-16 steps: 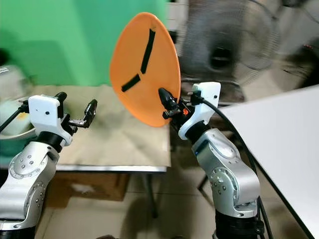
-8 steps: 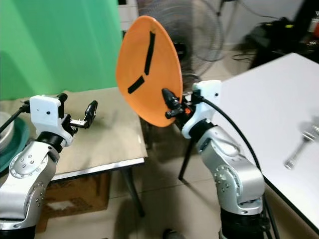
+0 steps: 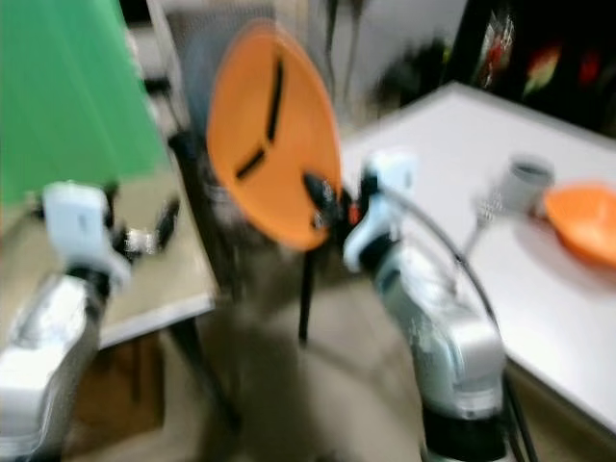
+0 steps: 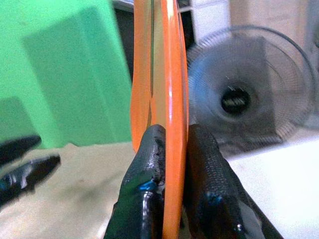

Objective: Setting the table

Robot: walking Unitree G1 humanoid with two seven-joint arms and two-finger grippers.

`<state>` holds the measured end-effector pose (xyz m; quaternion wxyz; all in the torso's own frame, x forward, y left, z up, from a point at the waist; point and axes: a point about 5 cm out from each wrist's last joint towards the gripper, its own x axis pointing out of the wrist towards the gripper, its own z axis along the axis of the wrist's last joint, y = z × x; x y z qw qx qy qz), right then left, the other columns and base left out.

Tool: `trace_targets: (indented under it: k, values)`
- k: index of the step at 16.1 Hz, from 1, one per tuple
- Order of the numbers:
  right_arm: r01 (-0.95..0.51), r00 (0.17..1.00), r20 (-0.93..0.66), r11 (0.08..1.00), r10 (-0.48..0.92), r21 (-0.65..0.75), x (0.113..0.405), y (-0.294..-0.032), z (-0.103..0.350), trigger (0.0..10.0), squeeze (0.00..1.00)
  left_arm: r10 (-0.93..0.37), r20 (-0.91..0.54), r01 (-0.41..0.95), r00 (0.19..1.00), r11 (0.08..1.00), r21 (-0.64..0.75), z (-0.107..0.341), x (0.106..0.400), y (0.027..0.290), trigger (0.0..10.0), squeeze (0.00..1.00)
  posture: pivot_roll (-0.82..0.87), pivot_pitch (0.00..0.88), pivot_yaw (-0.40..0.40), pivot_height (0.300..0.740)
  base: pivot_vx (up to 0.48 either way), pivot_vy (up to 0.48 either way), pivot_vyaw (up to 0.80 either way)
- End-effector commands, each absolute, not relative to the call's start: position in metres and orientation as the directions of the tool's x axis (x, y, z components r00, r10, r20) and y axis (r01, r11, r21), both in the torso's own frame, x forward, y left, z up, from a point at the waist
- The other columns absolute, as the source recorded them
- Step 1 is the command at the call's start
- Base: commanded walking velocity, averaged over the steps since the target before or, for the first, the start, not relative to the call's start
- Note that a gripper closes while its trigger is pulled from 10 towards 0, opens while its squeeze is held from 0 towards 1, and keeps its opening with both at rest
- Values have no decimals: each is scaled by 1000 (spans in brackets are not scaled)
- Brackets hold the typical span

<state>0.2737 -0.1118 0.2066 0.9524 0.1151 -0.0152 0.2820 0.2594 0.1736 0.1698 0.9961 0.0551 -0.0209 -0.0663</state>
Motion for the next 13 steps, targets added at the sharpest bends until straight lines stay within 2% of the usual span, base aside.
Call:
trace_targets:
  k: [1, 8, 13]
  values:
    - [-545, 838, 144, 816, 526, 193, 272, -109, 217, 10000, 0, -125, 62, 115, 990, 982, 147, 180, 258, 178, 10000, 0, -49, 0, 24, 740, 0, 0, -800]
    - [-508, 861, 144, 821, 487, 260, 266, -113, 212, 10000, 0, -117, 75, 103, 990, 980, 170, 185, 249, 177, 10000, 0, -34, 0, 14, 740, 0, 0, -800]
    - [-414, 910, 108, 859, 401, 300, 264, -125, 206, 10000, 0, -129, 69, 118, 989, 983, 143, 183, 252, 170, 10000, 0, -49, 0, 28, 740, 0, 0, -800]
